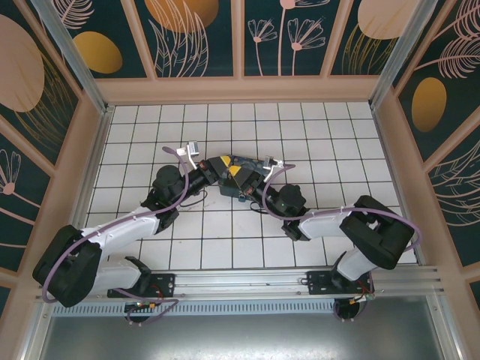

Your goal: Unlock the padlock with the key

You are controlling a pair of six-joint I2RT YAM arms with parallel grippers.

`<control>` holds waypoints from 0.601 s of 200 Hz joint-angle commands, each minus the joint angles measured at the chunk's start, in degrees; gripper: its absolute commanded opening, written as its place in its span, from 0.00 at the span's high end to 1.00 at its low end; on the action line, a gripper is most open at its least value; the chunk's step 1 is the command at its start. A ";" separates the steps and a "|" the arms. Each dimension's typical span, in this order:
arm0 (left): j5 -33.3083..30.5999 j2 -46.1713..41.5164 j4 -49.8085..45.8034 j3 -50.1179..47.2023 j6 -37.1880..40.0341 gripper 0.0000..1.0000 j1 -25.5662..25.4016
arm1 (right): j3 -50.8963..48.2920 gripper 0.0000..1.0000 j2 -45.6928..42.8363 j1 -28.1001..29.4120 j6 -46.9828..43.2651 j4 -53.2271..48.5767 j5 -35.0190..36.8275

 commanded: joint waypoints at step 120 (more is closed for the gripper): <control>1.13 -3.27 -21.44 -3.96 22.38 0.27 -0.47 | -11.07 1.00 -21.16 -9.63 -4.96 -25.28 -0.10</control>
